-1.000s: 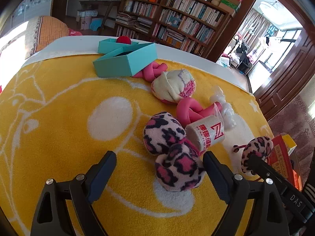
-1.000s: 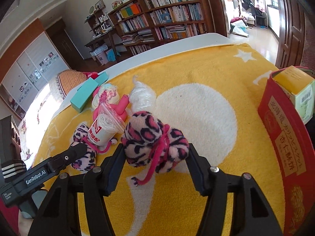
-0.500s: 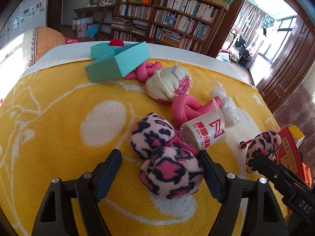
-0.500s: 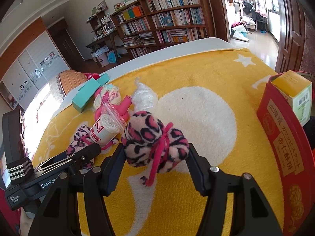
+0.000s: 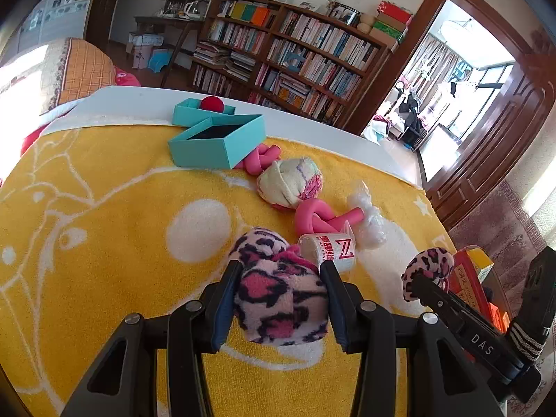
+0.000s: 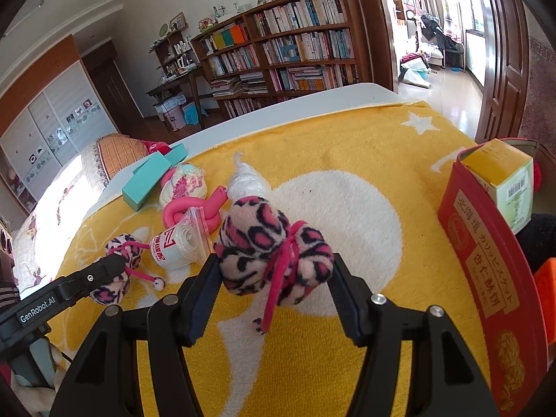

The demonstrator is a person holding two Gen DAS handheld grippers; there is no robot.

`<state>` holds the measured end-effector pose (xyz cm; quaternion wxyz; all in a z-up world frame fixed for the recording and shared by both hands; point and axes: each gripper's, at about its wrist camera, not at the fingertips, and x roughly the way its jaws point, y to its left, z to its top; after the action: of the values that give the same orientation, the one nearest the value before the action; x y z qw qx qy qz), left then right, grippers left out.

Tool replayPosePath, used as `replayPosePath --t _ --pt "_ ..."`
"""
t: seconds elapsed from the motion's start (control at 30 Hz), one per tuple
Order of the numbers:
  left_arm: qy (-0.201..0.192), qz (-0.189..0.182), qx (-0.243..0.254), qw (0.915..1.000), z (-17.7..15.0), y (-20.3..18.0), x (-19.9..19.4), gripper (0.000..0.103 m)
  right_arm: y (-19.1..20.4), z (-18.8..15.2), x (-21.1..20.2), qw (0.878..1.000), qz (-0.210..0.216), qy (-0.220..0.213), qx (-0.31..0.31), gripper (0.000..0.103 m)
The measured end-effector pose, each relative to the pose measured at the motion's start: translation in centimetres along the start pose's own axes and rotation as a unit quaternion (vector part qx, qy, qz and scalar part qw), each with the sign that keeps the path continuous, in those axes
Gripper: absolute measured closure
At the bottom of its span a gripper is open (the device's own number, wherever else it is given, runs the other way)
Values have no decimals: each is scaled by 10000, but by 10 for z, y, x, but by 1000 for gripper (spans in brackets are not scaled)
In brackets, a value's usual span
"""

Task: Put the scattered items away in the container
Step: 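Grasp a pink leopard-print plush with the right gripper while the left grasps another, then carry both leopard plush toys into the tin box and open both grippers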

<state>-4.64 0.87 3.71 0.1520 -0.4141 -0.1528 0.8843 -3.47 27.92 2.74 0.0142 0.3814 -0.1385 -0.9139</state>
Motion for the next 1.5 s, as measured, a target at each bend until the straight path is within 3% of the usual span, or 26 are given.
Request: replayPosePath --t 0.2,0.33,0.37,0.4,0.47,0.63,0.7,0.77,0.83,0.9,1.2,1.5 --pt "-190 -127 -81 9997 4 1 -16 55 -1 2 -6 9999 12 -152 62 38" --pt "176 -119 40 9998 1 -5 -2 54 -1 3 -8 9997 -28 -224 53 38" --pt "280 -128 29 9995 -2 -7 2 44 -1 3 -7 9997 -39 -221 56 38" --pt "378 -134 45 9992 -4 -9 5 28 -1 3 -6 9997 -51 -214 58 38" --pt "369 61 75 9993 -10 -13 7 19 -2 3 -6 9997 -65 -211 71 38" --pt "551 695 273 9957 -25 -16 21 19 -5 4 -5 9997 -42 -194 111 38" --pt "706 777 382 9937 -32 -17 29 19 -4 3 -4 9998 -23 -166 91 38" --pt "595 948 667 9915 -37 -23 31 19 -2 3 -3 9999 -3 -148 58 38" --pt "542 909 819 9910 -39 -27 33 21 -2 3 -3 9999 5 -146 32 38" --pt "490 838 821 9919 -37 -26 32 58 -2 3 -4 9999 25 -158 48 38" --pt "289 197 408 9986 -26 -15 16 58 -4 5 -15 9994 55 -309 125 38" --pt "106 -126 434 9989 -21 -30 -5 58 -25 13 -69 9964 20 -816 225 38"
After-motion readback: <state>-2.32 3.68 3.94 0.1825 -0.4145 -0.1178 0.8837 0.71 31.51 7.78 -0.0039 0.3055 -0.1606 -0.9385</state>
